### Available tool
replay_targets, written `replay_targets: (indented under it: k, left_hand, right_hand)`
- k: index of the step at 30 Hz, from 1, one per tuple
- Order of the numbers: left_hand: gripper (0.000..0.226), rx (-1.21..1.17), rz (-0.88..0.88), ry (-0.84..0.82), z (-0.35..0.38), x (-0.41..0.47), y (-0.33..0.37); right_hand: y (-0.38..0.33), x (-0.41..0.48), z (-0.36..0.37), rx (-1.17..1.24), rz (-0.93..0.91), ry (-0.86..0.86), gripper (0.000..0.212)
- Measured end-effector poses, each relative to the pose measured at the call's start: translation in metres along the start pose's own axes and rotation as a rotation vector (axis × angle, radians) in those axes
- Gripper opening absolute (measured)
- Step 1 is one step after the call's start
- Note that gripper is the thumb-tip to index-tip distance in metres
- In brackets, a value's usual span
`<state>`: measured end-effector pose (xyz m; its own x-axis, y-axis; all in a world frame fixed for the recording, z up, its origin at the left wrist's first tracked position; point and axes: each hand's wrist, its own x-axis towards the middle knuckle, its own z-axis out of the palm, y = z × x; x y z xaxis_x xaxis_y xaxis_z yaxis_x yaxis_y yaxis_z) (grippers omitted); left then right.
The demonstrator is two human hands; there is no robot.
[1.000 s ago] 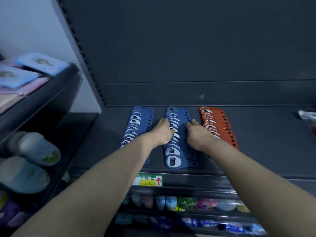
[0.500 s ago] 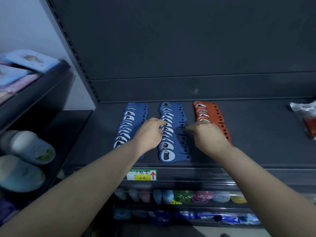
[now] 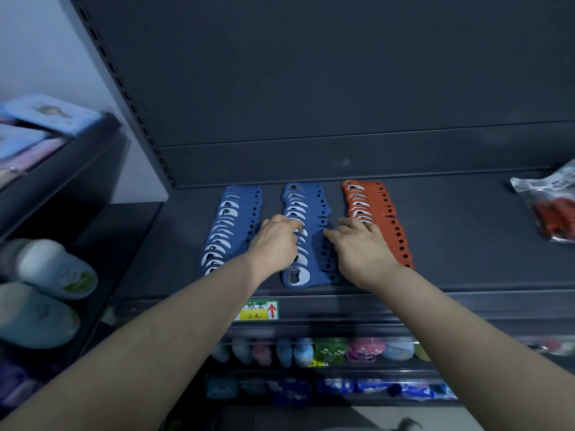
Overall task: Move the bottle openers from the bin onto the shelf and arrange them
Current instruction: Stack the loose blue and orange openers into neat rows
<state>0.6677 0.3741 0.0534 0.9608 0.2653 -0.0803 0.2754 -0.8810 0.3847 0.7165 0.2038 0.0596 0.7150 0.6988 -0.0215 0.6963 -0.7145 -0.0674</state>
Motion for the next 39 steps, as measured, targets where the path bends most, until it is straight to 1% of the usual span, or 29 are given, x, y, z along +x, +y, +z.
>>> replay_targets:
  k: [7,11,13,15,17,21,23,28,30,33,36,39]
  left_hand:
    - [0.039,-0.003,-0.058,-0.015,-0.001,-0.006,0.000]
    - [0.045,0.017,-0.084,0.000,-0.001,-0.008,0.000]
    - [0.042,-0.008,-0.116,0.019,0.000,-0.007,0.000]
    - [0.036,-0.048,-0.158,0.036,0.000,-0.007,0.000]
    - [0.037,-0.067,-0.182,0.045,-0.001,-0.007,-0.001]
    - [0.048,-0.052,-0.091,0.017,-0.003,-0.010,-0.006]
    - [0.049,-0.038,-0.053,0.003,-0.004,-0.012,-0.007]
    - [0.036,0.081,0.012,0.021,-0.006,-0.014,0.000]
    - [0.035,0.110,-0.003,0.025,-0.007,-0.014,0.004]
    - [0.024,0.143,-0.036,0.075,-0.011,-0.011,0.011]
    - [0.042,0.082,-0.010,0.066,-0.013,-0.005,0.022]
    - [0.042,0.011,0.041,0.040,-0.009,0.004,0.043]
  right_hand:
    - [-0.003,-0.002,-0.003,-0.073,-0.024,-0.001,0.047]
    - [-0.006,0.002,-0.003,-0.062,-0.008,-0.052,0.051]
    - [-0.007,0.002,-0.002,-0.044,0.002,-0.058,0.054]
    - [-0.008,0.001,-0.001,-0.024,0.014,-0.018,0.050]
    - [-0.010,-0.002,0.000,0.018,0.016,0.045,0.040]
    - [-0.013,-0.007,0.002,0.058,-0.037,0.047,0.033]
    - [-0.011,-0.008,0.002,0.062,-0.040,0.041,0.032]
    - [-0.008,-0.008,0.000,0.067,-0.060,0.050,0.036]
    - [-0.009,-0.008,0.000,0.054,-0.073,0.038,0.037]
    - [-0.008,-0.009,-0.002,0.068,-0.062,0.055,0.039]
    - [0.003,-0.014,-0.005,0.062,-0.028,0.102,0.039]
    - [0.024,-0.024,-0.008,0.052,0.054,0.117,0.038]
